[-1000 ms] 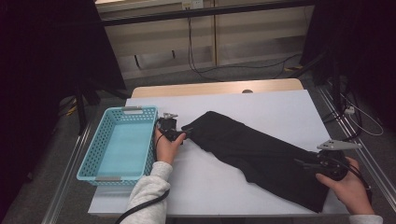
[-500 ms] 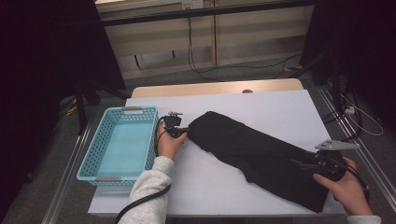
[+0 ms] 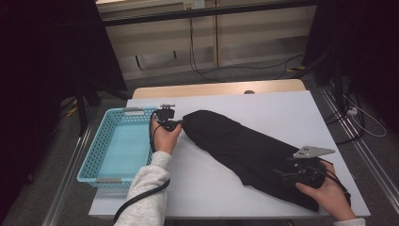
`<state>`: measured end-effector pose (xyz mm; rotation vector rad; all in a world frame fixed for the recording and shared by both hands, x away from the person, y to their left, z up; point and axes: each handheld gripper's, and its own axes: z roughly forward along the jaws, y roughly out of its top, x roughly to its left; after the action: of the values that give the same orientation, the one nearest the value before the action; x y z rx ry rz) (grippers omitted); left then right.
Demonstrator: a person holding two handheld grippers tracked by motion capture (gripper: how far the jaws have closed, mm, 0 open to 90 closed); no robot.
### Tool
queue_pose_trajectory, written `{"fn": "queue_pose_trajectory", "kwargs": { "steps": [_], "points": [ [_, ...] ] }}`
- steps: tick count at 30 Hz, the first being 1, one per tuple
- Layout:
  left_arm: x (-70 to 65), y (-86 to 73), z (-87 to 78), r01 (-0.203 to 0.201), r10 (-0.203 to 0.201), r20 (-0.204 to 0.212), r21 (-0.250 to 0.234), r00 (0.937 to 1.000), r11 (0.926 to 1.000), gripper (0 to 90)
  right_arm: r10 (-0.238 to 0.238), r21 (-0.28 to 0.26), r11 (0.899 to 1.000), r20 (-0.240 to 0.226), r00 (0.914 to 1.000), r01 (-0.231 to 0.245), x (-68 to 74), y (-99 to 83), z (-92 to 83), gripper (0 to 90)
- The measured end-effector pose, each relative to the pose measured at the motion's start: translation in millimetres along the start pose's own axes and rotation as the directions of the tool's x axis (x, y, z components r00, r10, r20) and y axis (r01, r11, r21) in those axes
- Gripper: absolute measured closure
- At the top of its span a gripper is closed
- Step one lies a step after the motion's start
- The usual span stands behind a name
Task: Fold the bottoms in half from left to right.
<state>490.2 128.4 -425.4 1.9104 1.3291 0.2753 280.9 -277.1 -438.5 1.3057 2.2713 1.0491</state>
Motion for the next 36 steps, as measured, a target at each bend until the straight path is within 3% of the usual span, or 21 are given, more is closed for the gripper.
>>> {"fn": "queue_pose_trajectory", "kwargs": {
  "steps": [3, 5, 9, 11, 13, 18, 22, 24, 31, 33, 36],
  "points": [
    [0.3, -3.6, -0.8, 0.008, -0.008, -0.011, -0.003, 0.9999, 1.0000, 86.8, -0.031, 0.005, 1.000, -0.016, 0.9994, 0.031, 7.1, 1.6, 5.0, 30.0],
    [0.4, -3.5, -2.6, 0.010, -0.010, -0.014, -0.006, 0.9998, 0.9999, 86.7, -0.027, 0.000, 1.000, -0.022, 0.9994, 0.027, 9.6, 2.0, 7.3, 30.0],
    [0.9, -1.1, -6.4, 0.006, -0.006, -0.022, -0.007, 0.9997, 1.0000, 86.7, -0.030, 0.004, 1.000, -0.022, 0.9993, 0.030, 15.7, 4.1, 15.4, 36.6],
    [0.8, -0.7, -8.0, 0.008, -0.008, -0.019, -0.007, 0.9998, 0.9999, 86.6, -0.031, -0.014, 0.999, 0.018, 0.9994, 0.031, 14.3, 6.6, 15.7, 40.9],
    [-0.6, -1.4, -8.3, -0.004, 0.004, -0.018, -0.001, 0.9998, 1.0000, 86.6, -0.045, -0.028, 0.999, 0.081, 0.9957, 0.047, 5.1, 8.6, 12.8, 41.2],
    [-0.3, -4.8, -6.3, -0.009, 0.009, -0.022, 0.005, 0.9997, 0.9999, 86.6, 0.027, -0.053, 0.998, 0.180, 0.9832, -0.018, -36.9, 5.0, 6.8, 40.1],
    [0.3, -5.1, -5.2, -0.010, 0.010, -0.023, 0.004, 0.9997, 0.9999, 86.7, 0.100, -0.095, 0.992, 0.221, 0.9702, -0.080, -62.9, 6.0, 4.6, 43.5],
    [-0.2, -5.8, -4.7, -0.011, 0.011, -0.021, 0.006, 0.9997, 0.9999, 86.6, 0.131, -0.101, 0.989, 0.215, 0.9679, -0.111, -70.4, 6.9, 8.1, 49.9],
    [-4.4, -7.9, -5.2, -0.018, 0.018, -0.011, 0.000, 0.9998, 0.9998, 86.6, 0.110, -0.050, 0.993, 0.177, 0.9781, -0.103, -77.5, 15.9, 29.0, 55.6],
    [-4.5, -8.0, -5.7, -0.016, 0.016, -0.011, -0.003, 0.9998, 0.9999, 86.5, 0.092, -0.013, 0.996, 0.173, 0.9807, -0.091, -77.0, 18.3, 35.8, 57.0],
    [-4.1, -8.3, -5.2, -0.016, 0.016, -0.014, -0.007, 0.9998, 0.9998, 86.5, 0.104, -0.019, 0.995, 0.153, 0.9827, -0.102, -77.3, 20.2, 42.5, 66.5]
  ]
}}
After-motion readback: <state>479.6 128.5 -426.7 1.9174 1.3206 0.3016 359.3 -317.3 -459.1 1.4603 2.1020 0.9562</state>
